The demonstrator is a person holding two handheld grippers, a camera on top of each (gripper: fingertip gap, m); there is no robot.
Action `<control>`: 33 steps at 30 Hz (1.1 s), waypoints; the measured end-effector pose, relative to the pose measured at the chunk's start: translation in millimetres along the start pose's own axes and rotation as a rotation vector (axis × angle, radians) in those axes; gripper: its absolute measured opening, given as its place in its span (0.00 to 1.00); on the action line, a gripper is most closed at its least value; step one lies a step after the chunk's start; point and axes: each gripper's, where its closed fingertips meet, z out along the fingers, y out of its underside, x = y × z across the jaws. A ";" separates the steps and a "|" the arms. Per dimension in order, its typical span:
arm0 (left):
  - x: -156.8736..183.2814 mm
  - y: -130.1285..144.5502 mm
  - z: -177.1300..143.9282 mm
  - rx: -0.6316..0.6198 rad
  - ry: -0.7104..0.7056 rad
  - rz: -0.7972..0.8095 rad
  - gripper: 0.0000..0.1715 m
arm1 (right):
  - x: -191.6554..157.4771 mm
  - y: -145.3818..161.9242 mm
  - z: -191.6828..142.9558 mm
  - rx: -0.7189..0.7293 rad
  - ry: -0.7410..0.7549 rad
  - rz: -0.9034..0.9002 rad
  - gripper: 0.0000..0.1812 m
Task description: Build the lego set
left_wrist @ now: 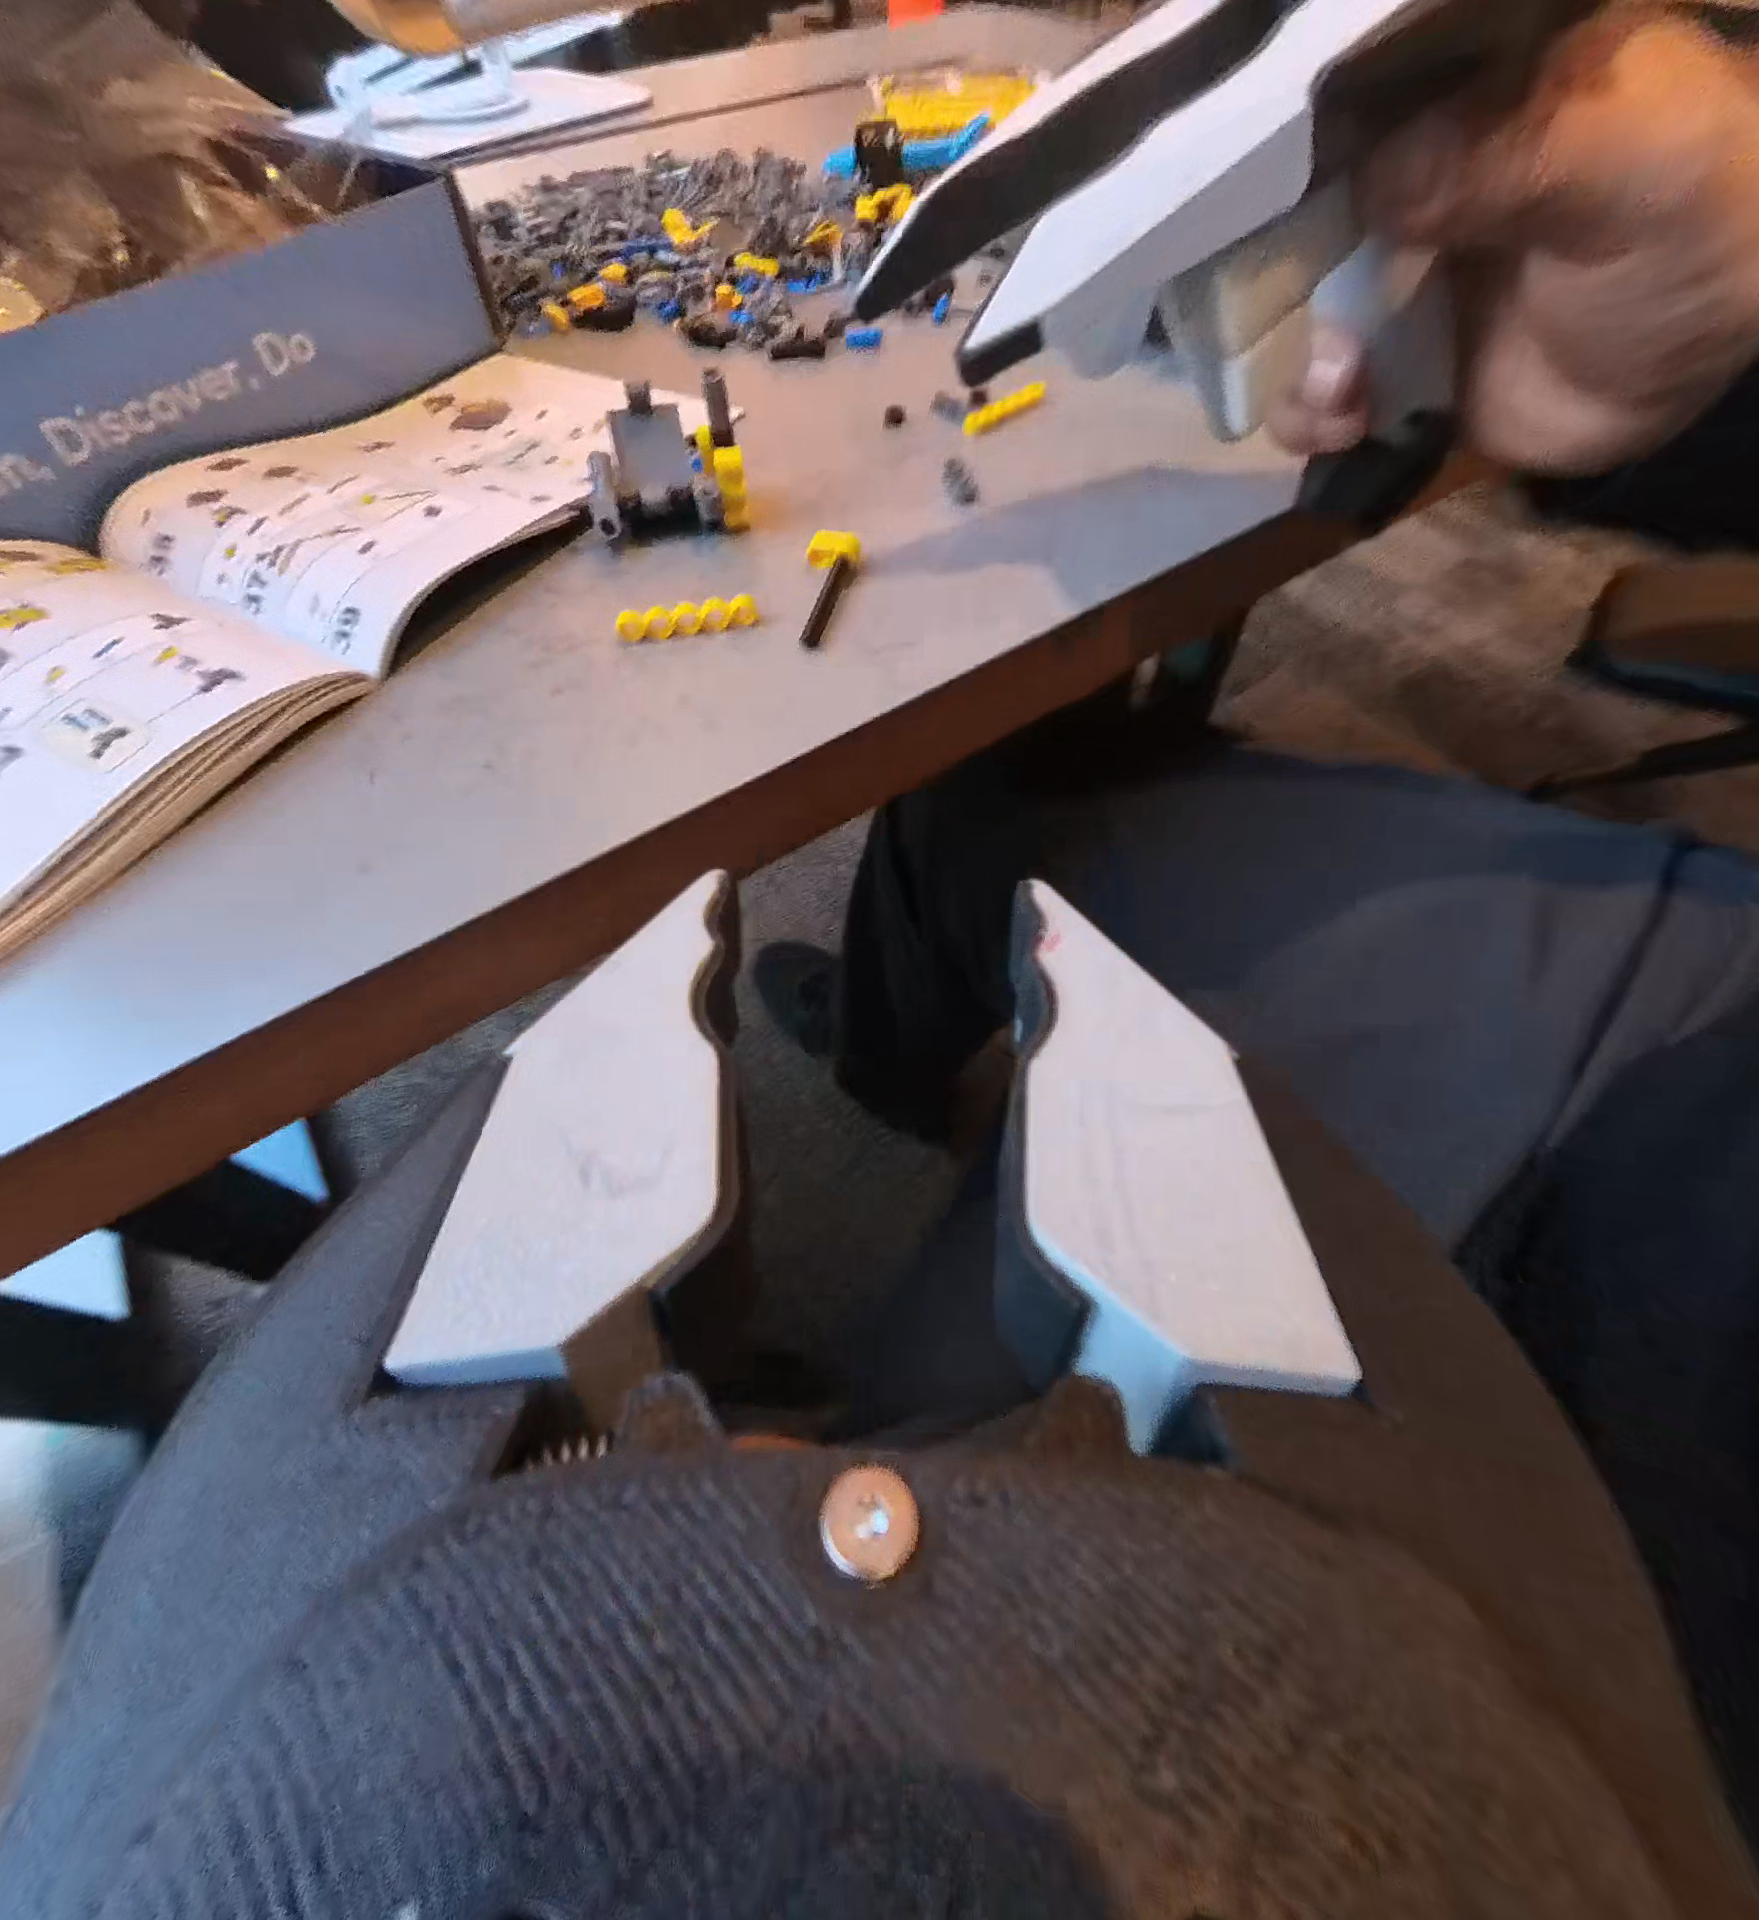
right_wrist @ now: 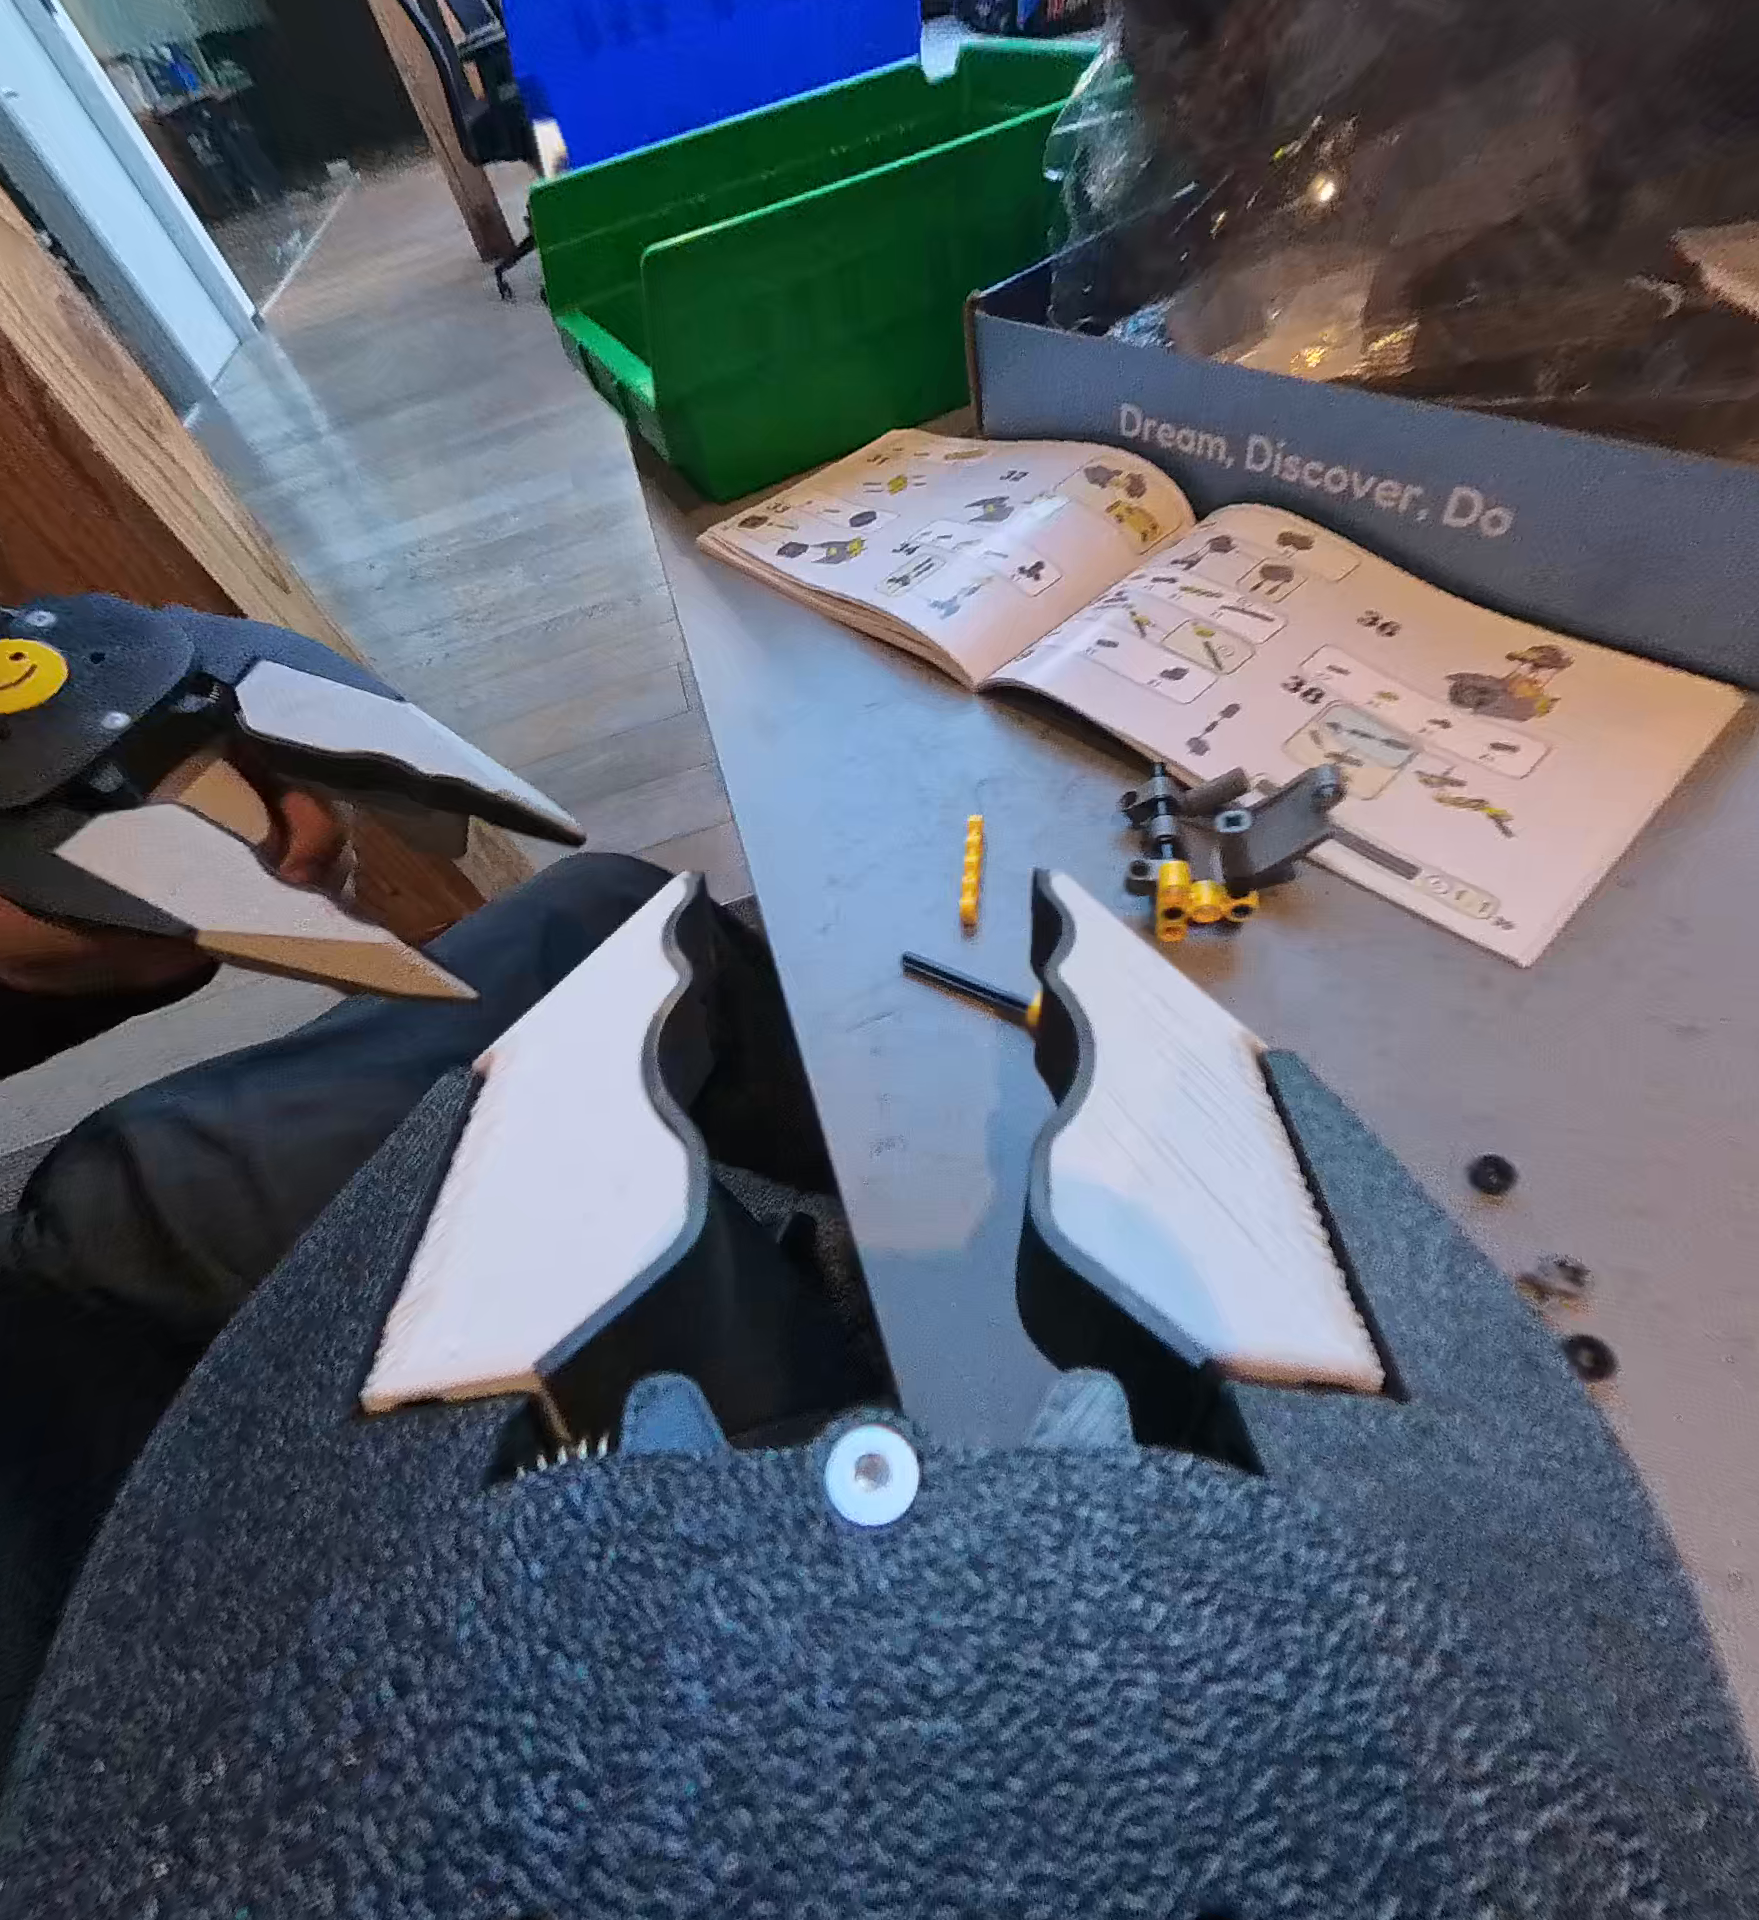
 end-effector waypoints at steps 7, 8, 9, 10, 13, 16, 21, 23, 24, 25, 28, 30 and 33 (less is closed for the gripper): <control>-35.6 -1.0 -12.0 0.029 -0.108 0.071 0.31 | -9.2 -2.9 1.1 -0.065 0.099 -0.113 0.35; -40.4 -5.1 -11.1 0.044 -0.106 0.067 0.32 | -10.7 -3.7 -1.7 -0.063 0.106 -0.121 0.35; -42.6 -11.2 -10.2 0.068 -0.092 0.062 0.33 | -12.0 -3.8 -5.2 -0.062 0.112 -0.128 0.36; -42.8 -18.4 -8.9 0.098 -0.072 0.057 0.33 | -12.8 -3.8 -9.5 -0.060 0.123 -0.140 0.36; -35.2 -30.2 3.2 0.141 -0.002 0.028 0.33 | -14.5 -0.1 -24.2 -0.036 0.156 -0.173 0.36; -25.5 -32.1 16.3 0.137 0.034 -0.004 0.33 | -18.6 14.9 -34.9 -0.043 0.155 -0.201 0.37; -15.3 -33.6 27.7 0.113 0.015 0.062 0.29 | -13.6 44.4 -43.0 -0.067 0.144 -0.217 0.37; -9.1 -32.7 27.3 0.110 0.028 0.057 0.29 | -13.0 49.4 -42.6 -0.056 0.120 -0.183 0.38; -5.9 -30.5 26.5 0.103 0.034 0.052 0.29 | -13.2 49.7 -42.5 -0.044 0.113 -0.172 0.38; -2.1 -27.8 26.1 0.094 0.041 0.054 0.30 | -13.1 49.0 -42.4 -0.029 0.111 -0.167 0.38; 8.1 -21.8 25.0 0.068 0.053 0.085 0.30 | -12.4 48.0 -39.3 0.004 0.112 -0.151 0.38; 14.1 -23.3 25.5 0.073 0.074 0.095 0.29 | -12.3 48.0 -36.2 0.019 0.110 -0.141 0.39; 17.5 -28.3 31.5 0.074 0.105 0.117 0.29 | -14.2 49.5 -32.3 0.036 0.118 -0.148 0.41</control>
